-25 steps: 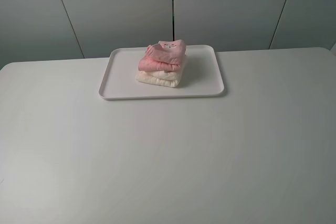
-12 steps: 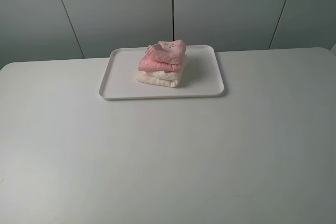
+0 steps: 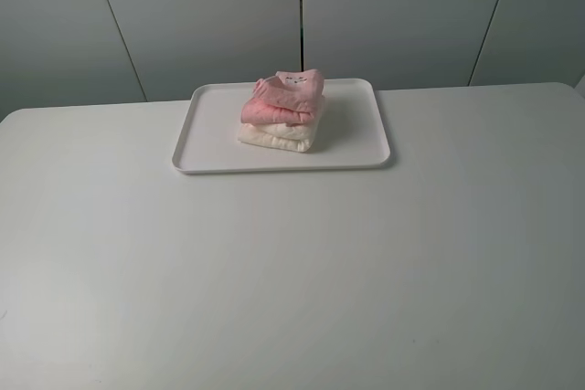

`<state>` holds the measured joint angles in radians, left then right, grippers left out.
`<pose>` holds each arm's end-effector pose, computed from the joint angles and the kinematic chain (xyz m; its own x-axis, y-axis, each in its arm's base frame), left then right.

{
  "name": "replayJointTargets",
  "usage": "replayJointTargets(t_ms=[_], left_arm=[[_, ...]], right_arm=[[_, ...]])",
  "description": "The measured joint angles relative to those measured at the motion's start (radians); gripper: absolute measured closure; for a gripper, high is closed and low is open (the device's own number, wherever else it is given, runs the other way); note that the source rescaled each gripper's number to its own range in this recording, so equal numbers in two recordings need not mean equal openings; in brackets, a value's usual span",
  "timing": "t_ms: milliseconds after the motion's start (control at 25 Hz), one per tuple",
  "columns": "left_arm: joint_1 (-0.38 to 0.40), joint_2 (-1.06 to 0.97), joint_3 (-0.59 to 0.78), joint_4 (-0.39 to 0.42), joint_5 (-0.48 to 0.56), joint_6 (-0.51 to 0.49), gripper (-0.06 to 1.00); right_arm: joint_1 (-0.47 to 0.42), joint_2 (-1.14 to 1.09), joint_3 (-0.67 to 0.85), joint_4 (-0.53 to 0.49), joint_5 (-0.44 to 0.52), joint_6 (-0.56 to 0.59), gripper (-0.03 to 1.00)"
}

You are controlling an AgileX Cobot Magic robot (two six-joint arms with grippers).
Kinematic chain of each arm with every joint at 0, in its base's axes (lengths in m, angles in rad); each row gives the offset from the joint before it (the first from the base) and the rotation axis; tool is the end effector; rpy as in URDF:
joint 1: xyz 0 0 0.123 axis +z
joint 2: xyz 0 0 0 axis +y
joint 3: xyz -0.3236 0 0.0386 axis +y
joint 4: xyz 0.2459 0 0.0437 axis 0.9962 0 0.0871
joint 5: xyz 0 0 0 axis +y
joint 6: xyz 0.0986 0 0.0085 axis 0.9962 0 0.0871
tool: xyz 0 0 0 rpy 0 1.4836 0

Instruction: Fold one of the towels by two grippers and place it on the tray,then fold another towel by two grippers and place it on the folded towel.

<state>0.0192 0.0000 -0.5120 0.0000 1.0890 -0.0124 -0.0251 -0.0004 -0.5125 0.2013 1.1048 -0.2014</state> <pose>-0.0434 -0.0008 0.2735 -0.4701 -0.0214 -0.8824 -0.0250 0.9996 -0.0109 -0.0448 0.0188 0.2737 -0.4588 -0.0965 -0.8833 -0.1838 0.9829 -0.0119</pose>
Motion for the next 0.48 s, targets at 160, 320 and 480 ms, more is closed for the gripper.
replayJointTargets(t_ms=[160,320,480], left_arm=[[0.0,0.0,0.0,0.0,0.0,0.0,-0.06],[0.0,0.0,0.0,0.0,0.0,0.0,-0.06],[0.0,0.0,0.0,0.0,0.0,0.0,-0.06]], right_arm=[[0.0,0.0,0.0,0.0,0.0,0.0,-0.03],[0.0,0.0,0.0,0.0,0.0,0.0,-0.03],[0.0,0.0,0.0,0.0,0.0,0.0,-0.03]])
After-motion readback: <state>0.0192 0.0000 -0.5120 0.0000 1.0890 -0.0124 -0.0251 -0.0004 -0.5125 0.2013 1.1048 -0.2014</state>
